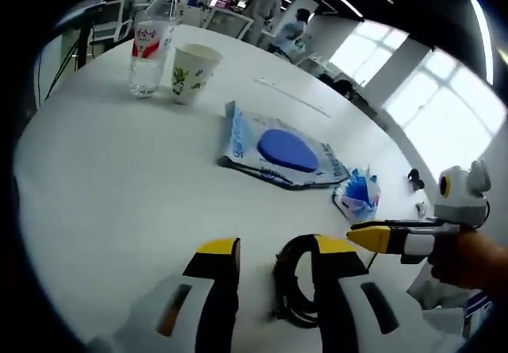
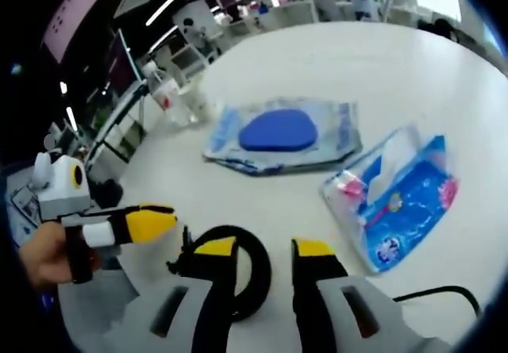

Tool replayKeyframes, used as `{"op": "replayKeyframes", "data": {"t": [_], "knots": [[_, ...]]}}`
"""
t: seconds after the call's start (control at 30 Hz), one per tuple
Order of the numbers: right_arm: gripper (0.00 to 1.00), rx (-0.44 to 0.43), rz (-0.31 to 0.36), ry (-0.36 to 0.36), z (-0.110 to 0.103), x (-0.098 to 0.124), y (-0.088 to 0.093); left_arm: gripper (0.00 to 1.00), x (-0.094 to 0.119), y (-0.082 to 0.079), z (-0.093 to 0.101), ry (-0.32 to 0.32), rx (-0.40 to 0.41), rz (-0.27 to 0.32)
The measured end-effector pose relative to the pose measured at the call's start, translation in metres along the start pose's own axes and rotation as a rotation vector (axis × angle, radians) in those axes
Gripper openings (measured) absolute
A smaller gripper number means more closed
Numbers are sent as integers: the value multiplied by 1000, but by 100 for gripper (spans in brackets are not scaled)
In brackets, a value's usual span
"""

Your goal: Arrange the tabletop items into an orderly group along one side of the table until the central work area is clear of visible clutter.

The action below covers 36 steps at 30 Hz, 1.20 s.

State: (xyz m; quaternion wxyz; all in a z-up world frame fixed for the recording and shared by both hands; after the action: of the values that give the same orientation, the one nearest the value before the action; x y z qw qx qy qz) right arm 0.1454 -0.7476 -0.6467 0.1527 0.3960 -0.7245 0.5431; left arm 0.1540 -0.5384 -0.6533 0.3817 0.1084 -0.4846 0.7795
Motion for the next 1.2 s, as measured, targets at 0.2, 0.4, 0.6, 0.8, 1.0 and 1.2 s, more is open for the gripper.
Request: {"op": "replayKeyframes", "data": {"t": [0.2, 0.4, 0.6, 0.8, 1.0, 1.2], "knots": [[27, -22, 47, 5, 10, -2, -23, 39, -7, -16, -3, -8, -2, 12], [29, -10, 67, 15, 22, -8, -44, 41, -20, -34, -4, -5, -32, 15], [35, 2, 95, 17, 29, -13, -59, 47, -31, -48, -3, 6, -59, 21], [40, 21, 117, 9, 32, -16, -68, 52, -39, -56, -1, 16, -75, 25], [47, 64, 102, 2, 36, -22, -72, 58, -45, -61, -3, 11, -83, 14], [55, 112, 73, 0, 41, -28, -76, 64, -52, -66, -4, 19, -89, 10]]}}
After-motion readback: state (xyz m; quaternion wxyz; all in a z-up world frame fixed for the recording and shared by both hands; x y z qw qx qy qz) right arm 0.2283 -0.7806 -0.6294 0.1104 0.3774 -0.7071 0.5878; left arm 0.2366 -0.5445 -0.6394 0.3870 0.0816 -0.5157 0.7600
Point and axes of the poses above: the point that each gripper's makers call its tool centre point, and the gripper's own axes: x roughly backward along the fingers, z roughly to its right, y roughly out of its underside, the point moved 9 cm from there along x, roughly backward along the fingers, and after that the axes turned 8 degrees about z, right-handed, at the moved point
